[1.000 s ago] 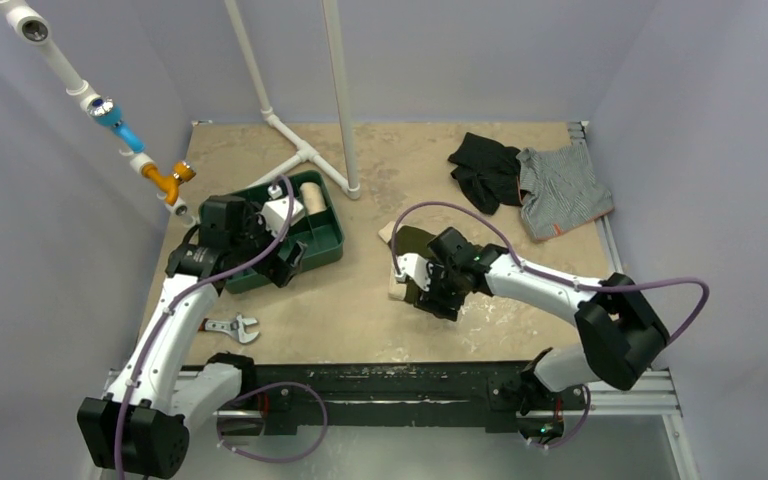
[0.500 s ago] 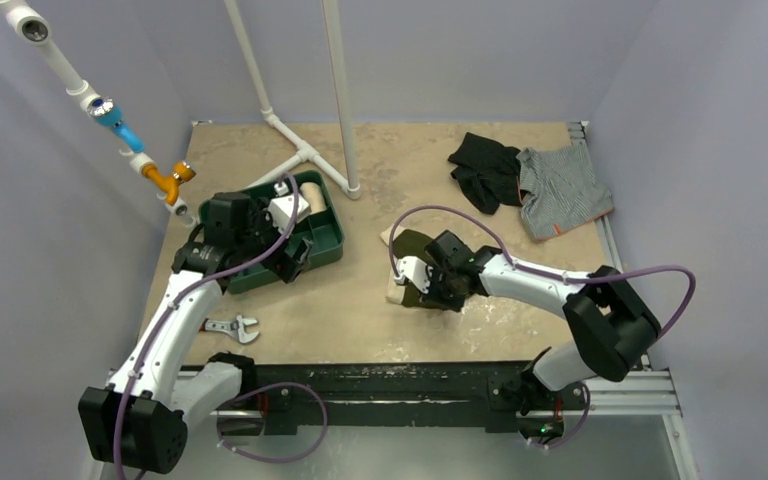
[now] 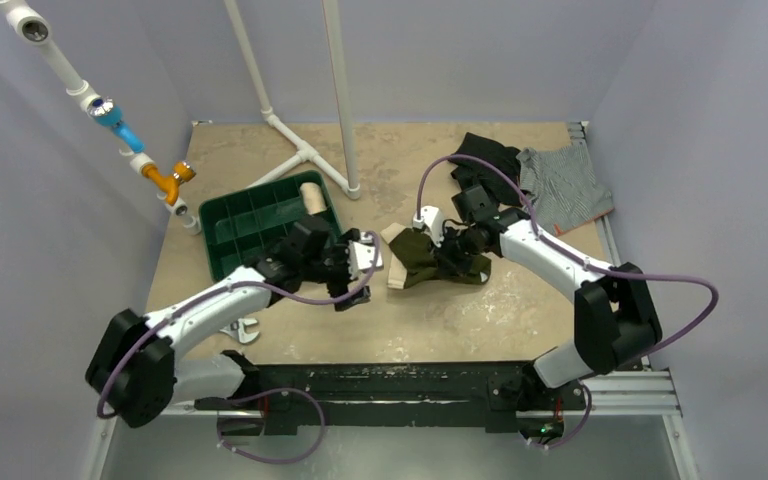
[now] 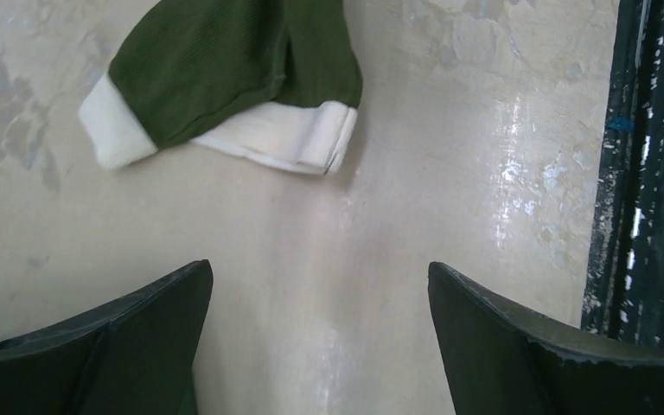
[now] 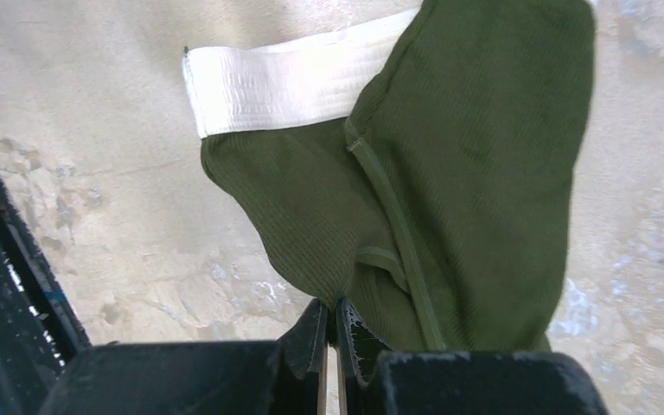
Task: Roll the underwear
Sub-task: Flatten out the underwear at the center of the board.
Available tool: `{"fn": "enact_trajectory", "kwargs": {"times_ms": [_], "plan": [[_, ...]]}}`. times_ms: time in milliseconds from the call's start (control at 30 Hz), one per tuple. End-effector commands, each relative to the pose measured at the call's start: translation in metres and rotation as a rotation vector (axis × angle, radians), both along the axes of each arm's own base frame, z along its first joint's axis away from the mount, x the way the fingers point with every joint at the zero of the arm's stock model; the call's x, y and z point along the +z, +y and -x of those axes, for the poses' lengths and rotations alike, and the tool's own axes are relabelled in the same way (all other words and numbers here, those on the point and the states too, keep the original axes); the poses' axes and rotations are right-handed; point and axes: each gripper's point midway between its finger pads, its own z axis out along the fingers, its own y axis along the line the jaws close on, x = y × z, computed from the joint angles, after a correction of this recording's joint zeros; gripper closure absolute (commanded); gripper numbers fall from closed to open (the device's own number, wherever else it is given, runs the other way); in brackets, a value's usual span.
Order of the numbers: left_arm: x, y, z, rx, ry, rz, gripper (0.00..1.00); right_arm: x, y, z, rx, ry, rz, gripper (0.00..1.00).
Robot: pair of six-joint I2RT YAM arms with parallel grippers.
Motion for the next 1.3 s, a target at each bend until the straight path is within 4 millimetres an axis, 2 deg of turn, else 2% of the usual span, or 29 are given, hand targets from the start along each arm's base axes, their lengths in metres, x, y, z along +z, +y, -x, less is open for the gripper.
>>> {"fn": "enact_trajectory", "kwargs": {"times_ms": [0,33,200,367,500,667,833,933,967,1033,1100,1200,1267], "plan": [[-0.010,-0.053,-0.010,-0.134,-0.172,0.000,0.06,0.003,0.010,0.014,0.028,0.116,-0.073,1.00],[-0.011,-0.065,-0.015,-0.139,-0.214,0.006,0.06,0.001,0.010,0.014,0.027,0.128,-0.075,1.00],[-0.041,-0.102,-0.010,-0.207,-0.246,-0.062,0.06,0.000,0.010,0.015,0.025,0.157,-0.084,1.00],[-0.064,-0.116,-0.008,-0.198,-0.291,-0.122,0.11,0.000,0.010,0.014,0.024,0.165,-0.091,1.00],[-0.076,-0.116,-0.015,-0.160,-0.325,-0.167,0.26,-0.001,0.009,0.018,0.026,0.175,-0.100,1.00],[-0.081,-0.110,-0.029,-0.089,-0.355,-0.204,0.50,-0.001,0.007,0.022,0.032,0.179,-0.101,1.00],[-0.083,-0.100,-0.026,-0.099,-0.342,-0.259,0.75,0.010,0.006,0.022,0.033,0.154,-0.108,1.00],[-0.068,-0.096,-0.025,-0.097,-0.325,-0.269,0.96,0.020,0.005,0.020,0.033,0.127,-0.112,1.00],[-0.059,-0.096,-0.025,-0.092,-0.317,-0.264,1.00,0.026,0.005,0.018,0.032,0.110,-0.115,1.00],[-0.039,-0.092,-0.026,-0.085,-0.280,-0.248,1.00,0.044,0.006,0.011,0.034,0.058,-0.124,1.00],[-0.009,-0.090,-0.030,-0.071,-0.232,-0.211,1.00,0.067,0.007,0.002,0.029,-0.010,-0.138,1.00],[0.045,-0.088,-0.041,-0.052,-0.177,-0.148,1.00,0.109,0.008,-0.017,0.004,-0.131,-0.153,1.00],[0.083,-0.084,-0.058,-0.007,-0.183,-0.116,1.00,0.143,0.008,-0.037,-0.048,-0.225,-0.162,1.00]]}}
